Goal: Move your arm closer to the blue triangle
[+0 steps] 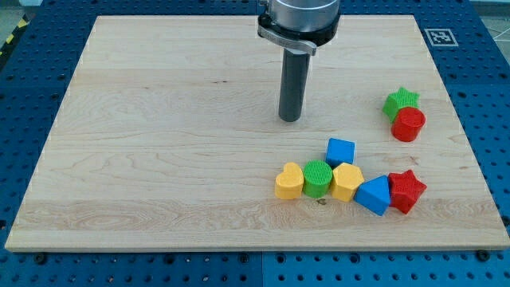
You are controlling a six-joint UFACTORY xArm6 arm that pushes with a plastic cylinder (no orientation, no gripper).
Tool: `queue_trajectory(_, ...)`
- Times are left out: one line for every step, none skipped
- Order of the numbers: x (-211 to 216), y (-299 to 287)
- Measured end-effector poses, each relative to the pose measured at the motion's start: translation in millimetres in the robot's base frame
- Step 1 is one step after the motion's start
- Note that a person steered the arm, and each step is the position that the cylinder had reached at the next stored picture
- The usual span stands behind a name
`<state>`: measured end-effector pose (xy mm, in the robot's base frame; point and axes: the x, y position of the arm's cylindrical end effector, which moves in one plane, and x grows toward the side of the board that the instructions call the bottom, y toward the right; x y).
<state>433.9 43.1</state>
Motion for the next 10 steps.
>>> queue_trajectory(2.8,-11.4)
queue_trajectory(39.7,-41.2)
queue_trajectory(94.6,-61.0)
queue_trajectory(156.3,-62.5)
queue_trajectory(183.4,-43.9)
queue_trajectory(181.9,-3.2)
queue_trajectory(176.8,46.2)
queue_trajectory(184.5,97.3)
queue_trajectory(185.0,118.6)
queue_trajectory(182.0,121.7)
